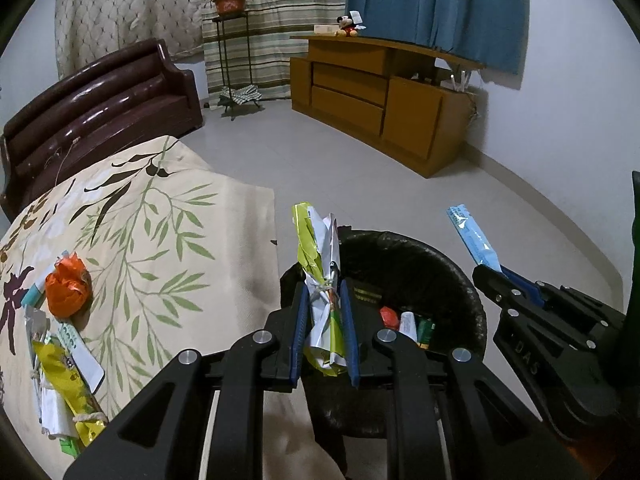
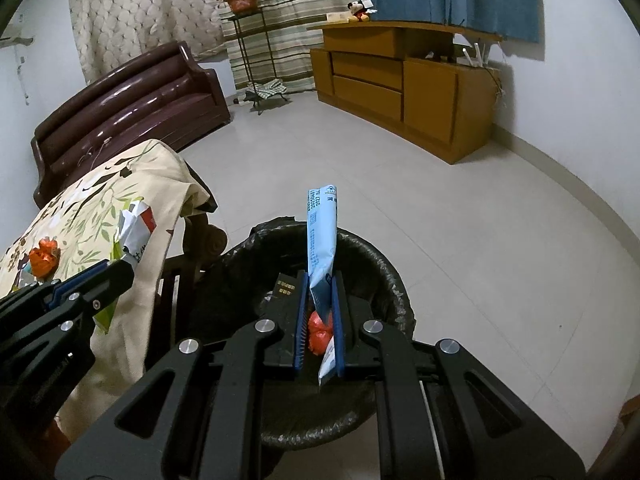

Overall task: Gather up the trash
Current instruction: 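Carry the foil wrapper and blue tube over the black bin and open both grippers, then move both open grippers back over the trash on the bed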

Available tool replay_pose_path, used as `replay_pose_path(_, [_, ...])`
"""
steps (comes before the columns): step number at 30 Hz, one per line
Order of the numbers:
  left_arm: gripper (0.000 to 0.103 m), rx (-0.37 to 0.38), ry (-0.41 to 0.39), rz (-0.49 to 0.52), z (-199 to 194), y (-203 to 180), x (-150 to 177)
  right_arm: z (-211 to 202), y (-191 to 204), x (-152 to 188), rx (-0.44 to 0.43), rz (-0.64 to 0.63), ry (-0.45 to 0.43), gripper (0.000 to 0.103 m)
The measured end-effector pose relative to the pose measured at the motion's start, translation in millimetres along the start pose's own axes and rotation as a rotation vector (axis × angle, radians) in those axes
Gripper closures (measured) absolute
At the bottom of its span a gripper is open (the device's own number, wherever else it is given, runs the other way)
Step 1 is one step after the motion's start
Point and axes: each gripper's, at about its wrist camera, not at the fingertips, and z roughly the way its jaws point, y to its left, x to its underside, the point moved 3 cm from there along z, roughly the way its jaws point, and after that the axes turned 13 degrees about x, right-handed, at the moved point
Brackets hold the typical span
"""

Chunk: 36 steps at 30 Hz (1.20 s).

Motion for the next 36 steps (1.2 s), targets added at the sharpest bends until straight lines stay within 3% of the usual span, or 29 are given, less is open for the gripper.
replay_pose_path(4, [0.083, -0.011, -0.001, -0.008, 1.1, 2.8, -1.9, 3.0, -0.8, -1.4, 0.001, 0.004, 0.000, 0.090])
replay_pose_path(11, [0.059, -0.011, -0.007, -0.024, 0.6, 4.5, -3.4, 5.8, -2.9, -0.8, 0.005, 0.027, 0.002, 0.080])
replay_pose_path(15, [0.054, -0.008, -0.011, -0.033, -2.1, 6.1, -3.6, 4.9, -2.8, 0.4, 0.013, 0.032, 0.004, 0.078])
replay_pose_path(20, [0.046, -0.008, -0.023, -0.044, -12.6, 11.2, -2.3, -0.8, -3.1, 0.8, 0.021, 0.039, 0.001, 0.069])
replay_pose_path(36, [0.044, -0.095, -0.079, -0.130, -81.2, 69.2, 14.7, -36.2, 45.6, 4.7, -0.052, -0.024, -0.019, 0.061])
